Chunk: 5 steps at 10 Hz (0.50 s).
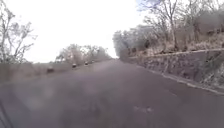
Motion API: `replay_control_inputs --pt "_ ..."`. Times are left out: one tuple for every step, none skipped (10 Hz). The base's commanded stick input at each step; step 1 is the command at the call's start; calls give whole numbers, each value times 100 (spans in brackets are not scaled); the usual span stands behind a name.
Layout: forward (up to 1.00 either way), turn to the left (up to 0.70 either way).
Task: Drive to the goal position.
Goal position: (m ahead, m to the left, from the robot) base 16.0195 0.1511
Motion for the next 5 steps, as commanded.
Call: replay_control_inputs --pt "70 0" --pt "70 0" --pt "70 0" --pt "70 0" --pt "70 0"
